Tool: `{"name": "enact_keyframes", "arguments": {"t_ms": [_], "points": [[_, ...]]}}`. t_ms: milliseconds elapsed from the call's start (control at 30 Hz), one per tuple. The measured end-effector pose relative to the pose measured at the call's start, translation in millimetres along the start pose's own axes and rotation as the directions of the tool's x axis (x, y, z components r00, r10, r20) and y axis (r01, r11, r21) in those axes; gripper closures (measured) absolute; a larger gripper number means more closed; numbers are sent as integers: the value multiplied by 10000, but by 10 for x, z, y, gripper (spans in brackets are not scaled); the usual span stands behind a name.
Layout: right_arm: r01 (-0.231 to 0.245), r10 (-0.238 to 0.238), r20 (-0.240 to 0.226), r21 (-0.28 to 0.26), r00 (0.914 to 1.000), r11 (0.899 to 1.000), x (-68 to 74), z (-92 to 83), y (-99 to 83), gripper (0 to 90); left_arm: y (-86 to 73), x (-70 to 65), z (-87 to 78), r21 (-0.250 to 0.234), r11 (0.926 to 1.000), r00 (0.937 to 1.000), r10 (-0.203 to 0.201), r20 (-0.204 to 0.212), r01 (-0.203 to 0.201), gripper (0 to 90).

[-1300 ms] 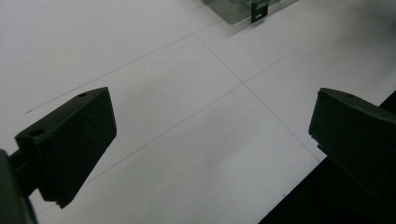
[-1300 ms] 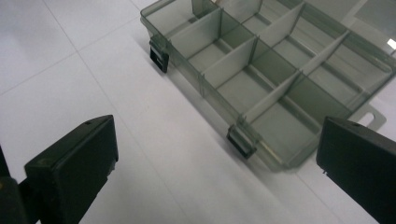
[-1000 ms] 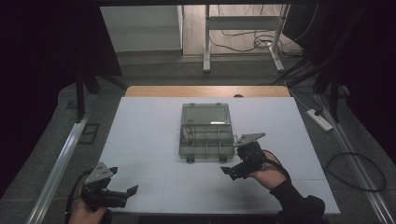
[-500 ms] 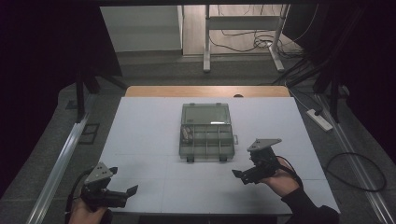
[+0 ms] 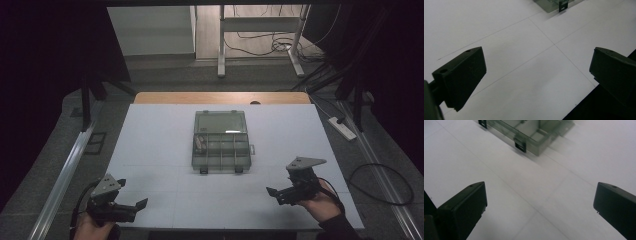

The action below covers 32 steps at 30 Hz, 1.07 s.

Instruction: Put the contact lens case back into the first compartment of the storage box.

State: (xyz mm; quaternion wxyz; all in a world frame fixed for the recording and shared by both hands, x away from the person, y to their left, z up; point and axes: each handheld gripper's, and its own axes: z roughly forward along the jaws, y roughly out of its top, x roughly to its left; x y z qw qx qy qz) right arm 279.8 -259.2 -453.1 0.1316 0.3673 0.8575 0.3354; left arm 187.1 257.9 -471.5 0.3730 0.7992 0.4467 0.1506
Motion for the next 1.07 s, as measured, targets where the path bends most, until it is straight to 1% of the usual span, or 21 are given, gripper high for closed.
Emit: {"name": "enact_keyframes", "arguments": {"t_ms": [200,433,500,700,800,900,1067], "points": [[-640,642,331,-82,9974,9979,-79,-154,-182,0,2,-2,2,15,10000,10000,-5,-23,5,7],[-1084,1098,637,-248,9919,9938,-97,-296,-313,0,2,-2,4,17,10000,10000,-17,-47,17,8],[-1136,1154,697,-285,9909,9931,-96,-326,-341,0,2,-3,5,19,10000,10000,-15,-58,15,7],[-1197,1200,883,-88,9888,9928,-70,-376,-422,0,3,-3,6,22,10000,10000,-18,-86,18,7],[-1237,1242,1006,-121,9871,9923,-57,-411,-440,0,4,-3,7,47,10000,10000,-12,-91,12,7],[-1373,1375,1213,-101,9830,9905,-50,-449,-468,0,4,-5,7,49,10000,9999,-40,-105,40,7],[-1509,1504,1291,-61,9802,9885,-61,-462,-483,0,12,-9,14,91,10000,9999,-11,-139,12,7]]}}
